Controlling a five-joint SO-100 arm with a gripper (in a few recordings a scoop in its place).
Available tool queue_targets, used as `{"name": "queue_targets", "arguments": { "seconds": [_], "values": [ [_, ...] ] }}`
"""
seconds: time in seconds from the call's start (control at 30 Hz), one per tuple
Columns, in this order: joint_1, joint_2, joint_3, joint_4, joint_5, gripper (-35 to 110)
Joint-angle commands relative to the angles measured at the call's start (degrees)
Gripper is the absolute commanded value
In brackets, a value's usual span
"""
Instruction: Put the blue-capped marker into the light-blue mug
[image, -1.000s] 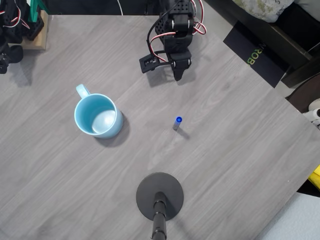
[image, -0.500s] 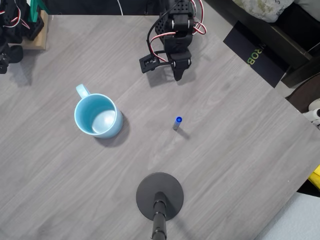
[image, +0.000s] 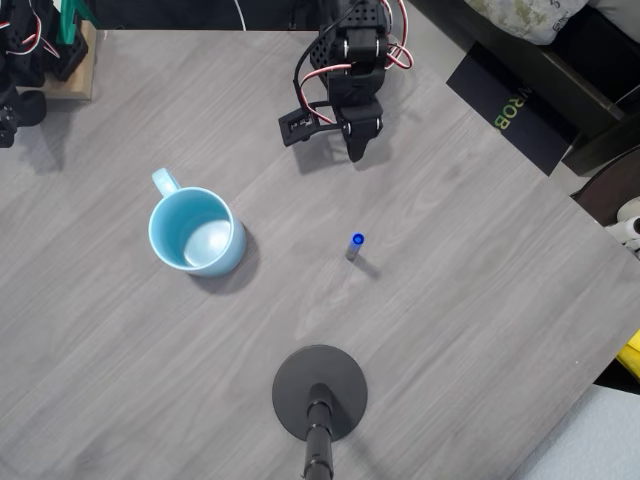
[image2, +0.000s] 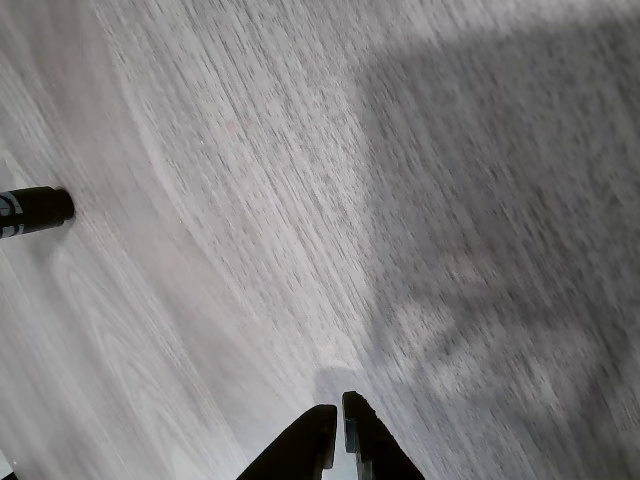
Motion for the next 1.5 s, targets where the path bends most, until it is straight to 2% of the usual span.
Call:
{"name": "queue_targets", "arguments": {
  "seconds": [0.0, 1.47],
  "values": [
    [0.2, 1.5, 0.2, 0.9, 0.0, 0],
    [-0.7, 1.5, 0.2, 0.9, 0.0, 0]
  ]
}}
